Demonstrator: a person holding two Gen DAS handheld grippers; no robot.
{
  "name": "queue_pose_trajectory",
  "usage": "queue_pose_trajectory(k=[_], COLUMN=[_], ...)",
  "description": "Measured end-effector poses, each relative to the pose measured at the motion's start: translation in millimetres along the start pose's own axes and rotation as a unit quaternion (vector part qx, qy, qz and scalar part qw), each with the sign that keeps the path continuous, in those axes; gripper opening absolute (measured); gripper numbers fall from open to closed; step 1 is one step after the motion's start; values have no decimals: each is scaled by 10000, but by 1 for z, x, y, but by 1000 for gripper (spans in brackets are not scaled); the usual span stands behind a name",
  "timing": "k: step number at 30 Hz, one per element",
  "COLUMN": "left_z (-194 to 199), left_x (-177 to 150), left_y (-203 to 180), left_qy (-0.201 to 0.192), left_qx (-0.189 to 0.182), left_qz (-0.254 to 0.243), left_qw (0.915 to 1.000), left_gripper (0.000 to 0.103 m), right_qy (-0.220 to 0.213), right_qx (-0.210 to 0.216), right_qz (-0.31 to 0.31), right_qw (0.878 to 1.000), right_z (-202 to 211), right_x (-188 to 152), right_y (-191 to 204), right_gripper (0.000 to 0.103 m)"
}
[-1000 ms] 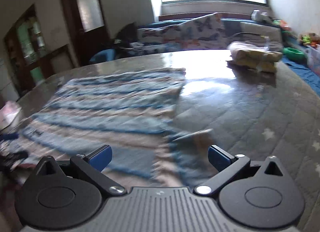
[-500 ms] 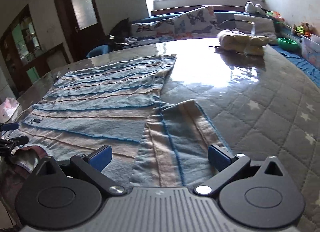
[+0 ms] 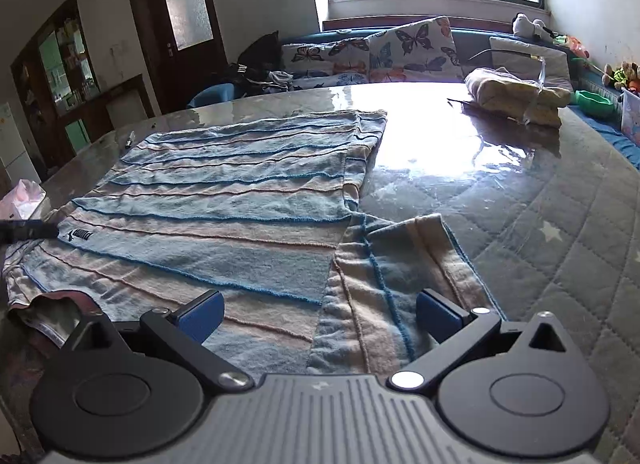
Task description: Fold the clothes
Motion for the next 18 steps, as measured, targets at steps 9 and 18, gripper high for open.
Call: queue_pose_trajectory(k=[9, 18], left_z=[-11, -2], left_x=[14, 8], left_y=[34, 48], left_qy=[33, -52], left_qx=[144, 790], left_qz=[380, 182], left_qw=[9992, 9967], left_gripper=[88, 89], right_qy=[-7, 44], right_qx=[-17, -82], right_qz=[87, 145], right_qw=[10000, 9999], right_z=[-1, 0], right_x=[-1, -1], right_y=[0, 3], right_gripper=[103, 103])
Point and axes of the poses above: each gripper's, at about its wrist camera, not at the fingertips, and z roughly against the way its jaws point, y to its left, x to its top, the point moved 1 cm from there along -z, roughly the way its jaws point, and after that the axes turned 6 degrees about z, right-handed, at the moved point
